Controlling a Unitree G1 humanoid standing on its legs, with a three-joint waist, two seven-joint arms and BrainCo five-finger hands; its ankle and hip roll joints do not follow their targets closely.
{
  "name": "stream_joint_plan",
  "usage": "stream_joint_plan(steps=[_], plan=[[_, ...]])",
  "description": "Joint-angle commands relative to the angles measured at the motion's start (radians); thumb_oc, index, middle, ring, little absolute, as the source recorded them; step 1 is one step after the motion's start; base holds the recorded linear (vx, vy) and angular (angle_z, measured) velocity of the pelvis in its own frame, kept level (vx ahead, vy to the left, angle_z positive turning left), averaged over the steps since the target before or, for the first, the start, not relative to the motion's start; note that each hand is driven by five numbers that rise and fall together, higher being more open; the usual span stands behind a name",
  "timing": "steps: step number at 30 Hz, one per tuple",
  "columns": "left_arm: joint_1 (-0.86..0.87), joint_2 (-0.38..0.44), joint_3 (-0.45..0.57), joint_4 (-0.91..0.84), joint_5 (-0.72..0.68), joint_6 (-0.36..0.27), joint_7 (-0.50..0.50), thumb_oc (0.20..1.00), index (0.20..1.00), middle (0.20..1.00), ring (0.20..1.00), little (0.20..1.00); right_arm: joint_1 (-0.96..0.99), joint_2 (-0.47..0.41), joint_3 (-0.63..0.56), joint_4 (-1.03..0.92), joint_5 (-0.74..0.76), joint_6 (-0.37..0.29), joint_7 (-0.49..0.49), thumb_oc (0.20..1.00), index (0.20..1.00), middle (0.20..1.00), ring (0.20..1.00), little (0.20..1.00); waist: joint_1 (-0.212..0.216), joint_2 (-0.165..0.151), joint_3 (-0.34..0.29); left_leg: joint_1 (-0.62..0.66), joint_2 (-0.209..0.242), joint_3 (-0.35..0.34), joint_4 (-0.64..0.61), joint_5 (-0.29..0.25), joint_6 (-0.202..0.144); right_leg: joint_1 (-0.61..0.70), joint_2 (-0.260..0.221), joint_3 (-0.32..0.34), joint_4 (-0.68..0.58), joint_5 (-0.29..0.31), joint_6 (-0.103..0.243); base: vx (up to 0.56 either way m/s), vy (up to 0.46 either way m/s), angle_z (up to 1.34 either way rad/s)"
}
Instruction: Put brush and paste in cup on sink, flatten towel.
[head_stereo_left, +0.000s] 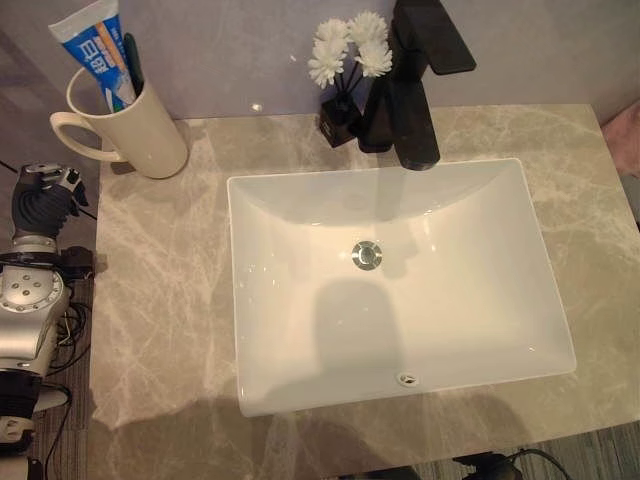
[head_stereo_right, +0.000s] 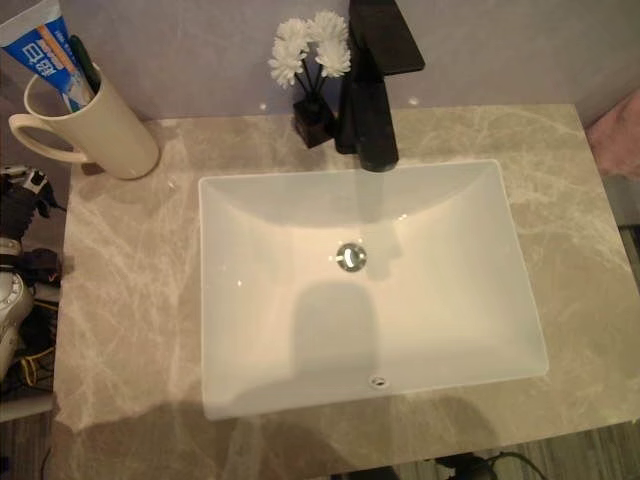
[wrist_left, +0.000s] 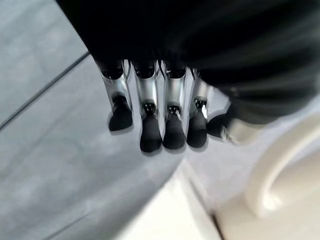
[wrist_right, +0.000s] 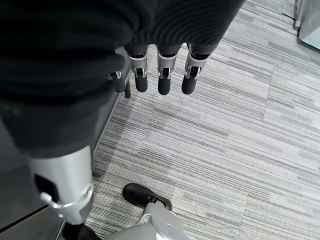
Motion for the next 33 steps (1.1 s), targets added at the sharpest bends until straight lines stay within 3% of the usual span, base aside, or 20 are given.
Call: stream_joint_plan(steps=[1,33], plan=[[-0.046,0.03,0.007,0.01,0.06,-0.042,0.04,0.2,0.2,0.2,0.2,0.2,0.067,-0.036,0.003,0.001,0.02,0.001,0.0,1.0,1.0,1.0,1.0,1.0,-0.022,0.018,-0.066,-0.015,0.061,0.028,0.007,0.011,-0.047,0.033,-0.096,0.029,0.016,0.012,0.063,0.02,0.01,-0.12],[-0.148,0.009,-0.075,0.064,0.098,-0.03,0.049,0.2,0.2,0.2,0.2,0.2,0.067,-0.041,0.012,-0.007,0.027,-0.007,0.001,1.0,1.0,1.0,1.0,1.0,-0.053,0.005,-0.076,-0.028,0.073,0.066,0.007,0.004,-0.046,0.006,-0.087,0.085,-0.002,0.02,0.06,0.0,-0.001,-0.06]])
